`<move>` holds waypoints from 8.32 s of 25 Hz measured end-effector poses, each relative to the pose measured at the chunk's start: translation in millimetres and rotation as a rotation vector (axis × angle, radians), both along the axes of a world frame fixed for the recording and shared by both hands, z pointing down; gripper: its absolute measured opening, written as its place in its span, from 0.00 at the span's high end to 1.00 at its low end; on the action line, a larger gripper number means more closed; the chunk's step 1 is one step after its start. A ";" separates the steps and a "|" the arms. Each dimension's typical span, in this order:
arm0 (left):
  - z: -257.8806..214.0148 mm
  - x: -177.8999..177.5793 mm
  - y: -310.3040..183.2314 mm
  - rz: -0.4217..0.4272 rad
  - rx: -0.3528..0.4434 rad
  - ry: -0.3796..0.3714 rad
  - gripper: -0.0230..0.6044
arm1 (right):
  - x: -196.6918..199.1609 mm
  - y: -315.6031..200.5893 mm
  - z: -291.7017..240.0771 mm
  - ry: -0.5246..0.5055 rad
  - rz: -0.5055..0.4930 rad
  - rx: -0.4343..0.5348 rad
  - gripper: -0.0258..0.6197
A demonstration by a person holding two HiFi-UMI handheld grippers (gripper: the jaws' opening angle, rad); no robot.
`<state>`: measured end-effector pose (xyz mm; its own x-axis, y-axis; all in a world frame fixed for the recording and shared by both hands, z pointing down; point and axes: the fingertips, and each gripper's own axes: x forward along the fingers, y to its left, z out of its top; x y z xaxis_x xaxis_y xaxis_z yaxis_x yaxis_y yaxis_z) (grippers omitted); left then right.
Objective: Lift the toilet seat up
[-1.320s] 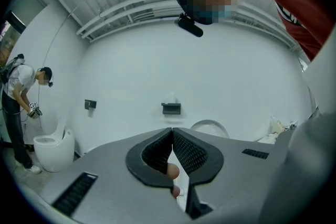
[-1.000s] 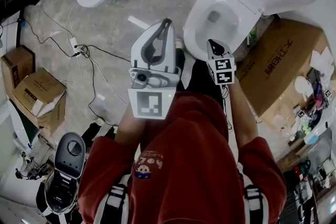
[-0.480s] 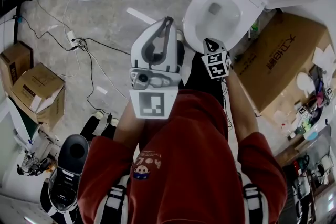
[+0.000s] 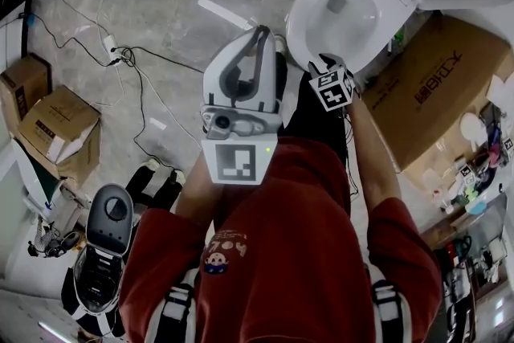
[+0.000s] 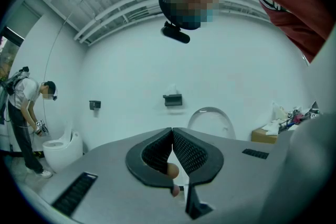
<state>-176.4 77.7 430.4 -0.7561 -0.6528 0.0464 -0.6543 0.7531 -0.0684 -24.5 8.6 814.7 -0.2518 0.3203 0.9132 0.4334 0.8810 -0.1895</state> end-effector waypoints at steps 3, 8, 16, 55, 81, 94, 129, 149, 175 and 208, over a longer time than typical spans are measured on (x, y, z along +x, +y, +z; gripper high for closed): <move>5.9 -2.2 0.7 -0.013 -0.005 0.002 0.93 | 2.4 3.2 12.5 0.026 -0.053 0.001 0.73; 16.7 -2.5 2.1 -0.028 -0.011 0.018 0.93 | 7.8 7.3 32.2 0.073 -0.111 -0.008 0.70; 29.0 -5.4 2.6 -0.047 -0.029 0.022 0.93 | 14.8 18.9 57.7 0.140 -0.174 -0.021 0.69; 99.5 6.8 9.0 -0.074 -0.107 0.074 0.93 | 44.8 27.8 149.9 0.260 -0.359 0.072 0.58; 48.0 27.8 2.3 -0.016 -0.071 0.031 0.93 | 42.8 22.0 74.1 0.240 -0.297 0.058 0.59; 18.1 40.9 5.6 0.013 -0.025 0.008 0.93 | 39.8 13.0 22.8 0.165 -0.247 0.112 0.60; -17.5 19.2 -32.7 0.183 -0.002 -0.043 0.93 | 29.6 1.5 -50.4 0.061 -0.221 0.189 0.67; -21.4 27.2 -51.6 0.310 0.035 -0.049 0.93 | 24.6 -5.3 -89.8 -0.044 -0.225 0.295 0.73; -33.3 49.8 -66.6 0.355 0.052 -0.074 0.93 | 0.2 -38.2 -165.9 -0.237 -0.208 0.436 0.79; -49.1 52.8 -91.0 0.376 0.072 -0.101 0.93 | -49.9 -95.9 -240.9 -0.434 -0.158 0.592 0.80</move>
<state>-123.6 -13.3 381.4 -0.4624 -0.8837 -0.0722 -0.8780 0.4677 -0.1018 -74.4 -87.3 573.8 -0.6205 -0.1316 0.7731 0.4909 0.7036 0.5137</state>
